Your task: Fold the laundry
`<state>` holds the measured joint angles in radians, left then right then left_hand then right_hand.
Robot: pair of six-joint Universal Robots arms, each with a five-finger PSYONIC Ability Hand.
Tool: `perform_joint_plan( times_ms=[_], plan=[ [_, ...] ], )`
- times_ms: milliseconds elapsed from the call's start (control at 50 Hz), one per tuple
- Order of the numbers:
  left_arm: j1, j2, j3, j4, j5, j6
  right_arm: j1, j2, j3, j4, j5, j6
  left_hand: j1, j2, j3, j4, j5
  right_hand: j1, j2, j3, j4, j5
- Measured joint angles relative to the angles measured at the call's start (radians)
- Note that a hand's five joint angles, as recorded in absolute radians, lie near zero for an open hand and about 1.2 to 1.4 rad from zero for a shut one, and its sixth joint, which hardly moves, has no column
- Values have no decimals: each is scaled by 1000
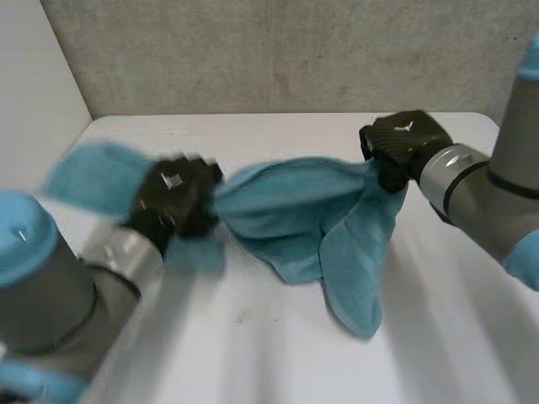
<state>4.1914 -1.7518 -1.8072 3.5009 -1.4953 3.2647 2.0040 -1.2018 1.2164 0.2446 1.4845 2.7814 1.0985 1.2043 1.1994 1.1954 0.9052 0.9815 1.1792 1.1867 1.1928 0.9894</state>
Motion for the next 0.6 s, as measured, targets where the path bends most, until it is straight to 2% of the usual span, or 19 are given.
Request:
perform_joint_plan(
  times_ms=[80,100,120,140,180,200,260,420,520,600],
  plan=[
    [-59,-36,-45,-16,-9,5,16,21,23,-9,1,1,0,0,0,0,0,6,0,2,0,4],
    [-80,-63,-48,-27,-20,6,23,29,37,-16,1,1,-38,-137,-132,-119,-27,6,0,4,0,4],
    [-83,-70,-46,-30,-24,6,25,31,41,-18,1,1,-38,-137,-132,-119,-27,6,0,5,0,4],
    [-88,-86,-39,-40,-35,6,28,34,51,-24,1,1,-271,-363,-340,-341,-219,6,0,5,0,5],
    [-88,-93,-34,-45,-41,6,29,36,59,-28,1,1,-331,-397,-388,-390,-268,6,0,5,0,5],
    [-76,-115,-7,-70,-67,7,31,40,89,-48,2,1,-644,-704,-685,-690,-577,6,0,5,0,5],
    [-32,-119,26,-103,-90,10,30,40,123,-74,1,1,-743,-847,-836,-844,-738,6,0,5,0,5],
    [110,-75,70,-156,-86,29,26,36,174,-116,-1,-8,-743,-866,-856,-861,-762,6,0,5,0,6],
    [172,-56,86,-178,-15,53,26,37,178,-120,-1,-12,-737,-840,-840,-836,-717,6,0,5,0,6],
    [202,-54,92,-262,61,61,28,39,179,-119,1,-13,-709,-812,-806,-801,-681,6,0,5,0,6]
  ],
)
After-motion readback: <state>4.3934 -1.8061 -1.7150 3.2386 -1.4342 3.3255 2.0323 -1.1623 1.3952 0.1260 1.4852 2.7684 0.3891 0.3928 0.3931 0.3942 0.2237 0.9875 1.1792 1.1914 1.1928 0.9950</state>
